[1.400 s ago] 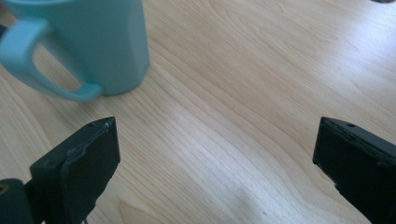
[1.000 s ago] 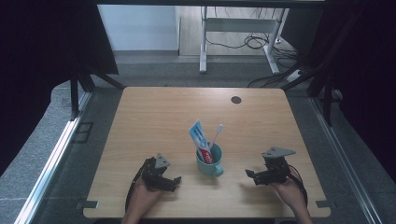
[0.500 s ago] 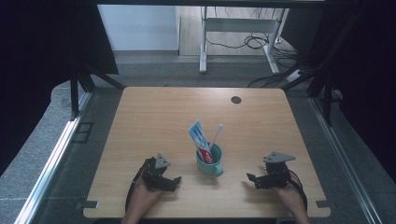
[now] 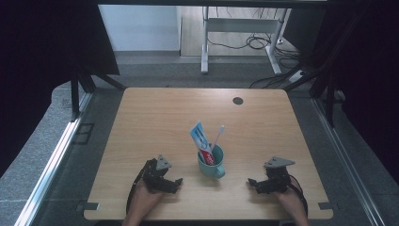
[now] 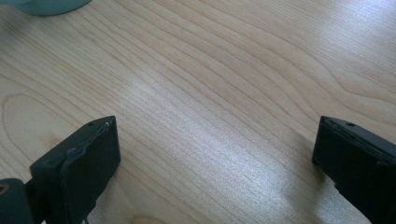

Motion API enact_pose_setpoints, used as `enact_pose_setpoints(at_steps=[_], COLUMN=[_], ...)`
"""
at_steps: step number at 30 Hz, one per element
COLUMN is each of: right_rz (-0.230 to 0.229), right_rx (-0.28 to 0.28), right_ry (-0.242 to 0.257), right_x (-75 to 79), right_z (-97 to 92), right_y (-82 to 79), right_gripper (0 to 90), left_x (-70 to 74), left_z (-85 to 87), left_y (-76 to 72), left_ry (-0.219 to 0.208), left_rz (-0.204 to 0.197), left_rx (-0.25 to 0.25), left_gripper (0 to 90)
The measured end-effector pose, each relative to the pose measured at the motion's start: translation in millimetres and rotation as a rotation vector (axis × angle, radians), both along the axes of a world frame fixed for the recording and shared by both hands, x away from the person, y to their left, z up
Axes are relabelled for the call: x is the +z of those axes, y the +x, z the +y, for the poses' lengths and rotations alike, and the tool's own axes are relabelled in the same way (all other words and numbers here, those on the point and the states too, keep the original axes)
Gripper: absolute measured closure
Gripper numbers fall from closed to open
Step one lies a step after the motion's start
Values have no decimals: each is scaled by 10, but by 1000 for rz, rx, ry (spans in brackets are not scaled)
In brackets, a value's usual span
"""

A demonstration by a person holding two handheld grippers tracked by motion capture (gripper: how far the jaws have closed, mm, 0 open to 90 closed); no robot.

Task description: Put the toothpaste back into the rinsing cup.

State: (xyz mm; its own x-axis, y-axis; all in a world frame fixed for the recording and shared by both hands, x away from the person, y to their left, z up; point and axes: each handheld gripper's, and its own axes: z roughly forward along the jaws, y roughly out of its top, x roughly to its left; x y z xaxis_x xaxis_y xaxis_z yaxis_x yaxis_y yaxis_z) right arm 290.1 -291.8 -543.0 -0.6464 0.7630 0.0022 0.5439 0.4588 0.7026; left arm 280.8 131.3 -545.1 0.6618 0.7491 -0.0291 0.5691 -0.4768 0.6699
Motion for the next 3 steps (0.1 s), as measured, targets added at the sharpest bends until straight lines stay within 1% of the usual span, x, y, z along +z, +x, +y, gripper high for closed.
enact_pose_setpoints(at_steps=[3], right_rz=[0], right_rx=[1], right_ry=[1], right_x=[-1], right_z=[-2], right_y=[0], right_gripper=[5], left_x=[0], left_z=[0], left_y=[-2], left_ry=[1], left_rz=[0], left_rx=[1], left_gripper=[21])
